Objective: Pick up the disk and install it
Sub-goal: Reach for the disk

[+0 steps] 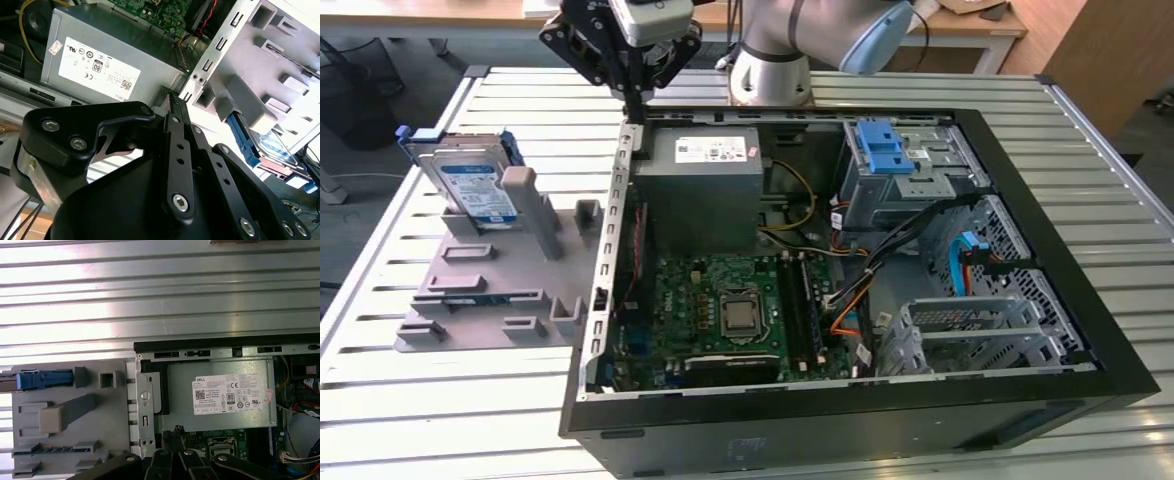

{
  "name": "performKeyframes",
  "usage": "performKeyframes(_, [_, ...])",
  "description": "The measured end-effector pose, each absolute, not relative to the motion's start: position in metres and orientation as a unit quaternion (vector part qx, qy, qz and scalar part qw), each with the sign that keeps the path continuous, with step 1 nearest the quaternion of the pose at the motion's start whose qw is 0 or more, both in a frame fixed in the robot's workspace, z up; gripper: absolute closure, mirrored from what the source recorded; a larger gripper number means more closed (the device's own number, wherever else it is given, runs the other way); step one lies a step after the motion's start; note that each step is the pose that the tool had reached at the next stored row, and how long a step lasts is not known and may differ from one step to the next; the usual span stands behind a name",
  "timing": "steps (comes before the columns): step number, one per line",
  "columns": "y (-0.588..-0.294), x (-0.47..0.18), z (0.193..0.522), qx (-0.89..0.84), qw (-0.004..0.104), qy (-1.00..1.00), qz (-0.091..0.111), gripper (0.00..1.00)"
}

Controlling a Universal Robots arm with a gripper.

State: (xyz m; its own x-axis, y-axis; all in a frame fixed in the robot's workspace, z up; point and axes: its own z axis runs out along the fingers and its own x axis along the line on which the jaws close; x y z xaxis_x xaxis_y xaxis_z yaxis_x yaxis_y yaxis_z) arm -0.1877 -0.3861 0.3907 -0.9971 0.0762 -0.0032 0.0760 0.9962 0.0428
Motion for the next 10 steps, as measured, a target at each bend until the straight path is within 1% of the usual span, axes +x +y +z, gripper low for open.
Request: performKeyframes(10, [-0.3848, -0.1963, 0.3906, 0.038, 0.002, 0.999, 0.021, 0.89])
